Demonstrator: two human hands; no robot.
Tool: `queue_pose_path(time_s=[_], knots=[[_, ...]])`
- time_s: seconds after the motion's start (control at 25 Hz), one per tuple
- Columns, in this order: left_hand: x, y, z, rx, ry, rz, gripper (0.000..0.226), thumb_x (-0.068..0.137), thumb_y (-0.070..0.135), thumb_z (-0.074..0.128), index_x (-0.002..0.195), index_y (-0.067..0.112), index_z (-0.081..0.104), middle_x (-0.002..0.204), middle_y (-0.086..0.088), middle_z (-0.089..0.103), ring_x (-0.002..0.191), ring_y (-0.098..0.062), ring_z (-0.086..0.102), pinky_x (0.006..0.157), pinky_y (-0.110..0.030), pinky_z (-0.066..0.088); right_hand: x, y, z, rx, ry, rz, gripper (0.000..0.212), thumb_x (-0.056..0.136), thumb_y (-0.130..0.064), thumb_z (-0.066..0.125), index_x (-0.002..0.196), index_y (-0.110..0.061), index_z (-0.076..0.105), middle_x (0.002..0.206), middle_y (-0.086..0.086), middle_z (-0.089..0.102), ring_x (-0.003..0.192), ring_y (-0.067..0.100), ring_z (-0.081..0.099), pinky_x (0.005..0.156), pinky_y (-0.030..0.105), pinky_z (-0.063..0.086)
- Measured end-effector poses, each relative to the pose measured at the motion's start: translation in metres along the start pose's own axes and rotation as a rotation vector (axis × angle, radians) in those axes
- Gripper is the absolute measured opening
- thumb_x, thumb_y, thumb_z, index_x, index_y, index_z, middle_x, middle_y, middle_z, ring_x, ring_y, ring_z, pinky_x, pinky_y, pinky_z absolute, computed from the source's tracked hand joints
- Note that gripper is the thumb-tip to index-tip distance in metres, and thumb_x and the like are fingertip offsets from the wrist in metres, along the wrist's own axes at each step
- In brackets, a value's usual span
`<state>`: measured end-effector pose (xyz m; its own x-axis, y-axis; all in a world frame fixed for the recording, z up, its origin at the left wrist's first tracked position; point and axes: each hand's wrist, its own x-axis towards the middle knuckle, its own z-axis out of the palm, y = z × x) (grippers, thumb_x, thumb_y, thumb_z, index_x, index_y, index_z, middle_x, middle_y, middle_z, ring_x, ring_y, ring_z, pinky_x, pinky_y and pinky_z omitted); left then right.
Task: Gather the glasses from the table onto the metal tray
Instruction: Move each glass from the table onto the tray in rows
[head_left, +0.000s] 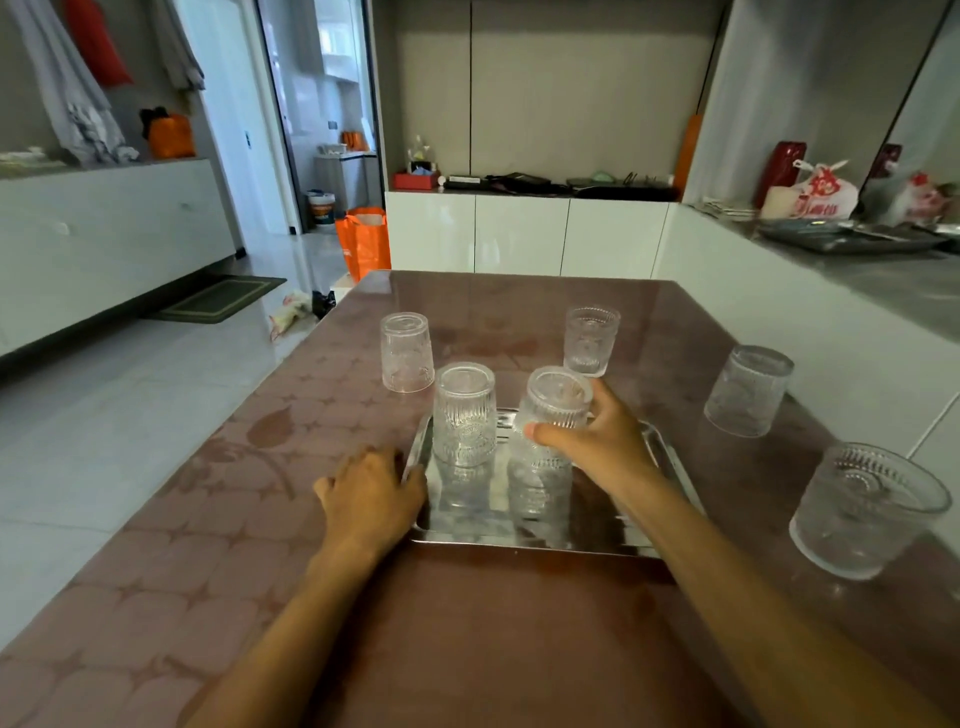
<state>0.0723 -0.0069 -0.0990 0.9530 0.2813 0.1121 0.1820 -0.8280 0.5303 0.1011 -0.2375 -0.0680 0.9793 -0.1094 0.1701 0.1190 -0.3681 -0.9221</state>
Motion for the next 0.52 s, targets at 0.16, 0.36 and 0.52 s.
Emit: queue_pose_path(time_s=[0.16,0.36,0.52], knots=[[0.007,-0.009,0.013,-0.032,0.023,0.087,0.026,0.094,0.036,0.048,0.085,0.019,0.066,0.082,-0.001,0.072,0.085,-0.025,0.067,0.094,-0.048,0.037,0.014,0.013,0.02,-0.059,0.004,-0.014,0.078,0.059,-0.038,0.089,0.124,-0.029,0.046,0.122,-0.007,0.062,0.108,0.015,0.061,0.083,0.028,0.048],[0.01,-0.012,0.018,-0.037,0.051,0.127,0.025,0.095,0.033,0.048,0.086,0.017,0.064,0.091,-0.003,0.068,0.088,-0.027,0.063,0.093,-0.046,0.035,0.015,0.022,0.025,-0.083,0.006,-0.06,0.079,0.061,-0.043,0.087,0.125,-0.032,0.042,0.118,-0.014,0.055,0.103,0.008,0.055,0.08,0.023,0.041],[0.01,-0.013,0.018,-0.027,0.058,0.128,0.025,0.096,0.033,0.047,0.088,0.016,0.064,0.094,-0.004,0.066,0.091,-0.027,0.062,0.09,-0.043,0.031,0.018,0.028,0.024,-0.089,-0.025,-0.033,0.087,0.059,-0.046,0.087,0.131,-0.029,0.041,0.127,-0.013,0.056,0.105,0.009,0.054,0.082,0.023,0.041]])
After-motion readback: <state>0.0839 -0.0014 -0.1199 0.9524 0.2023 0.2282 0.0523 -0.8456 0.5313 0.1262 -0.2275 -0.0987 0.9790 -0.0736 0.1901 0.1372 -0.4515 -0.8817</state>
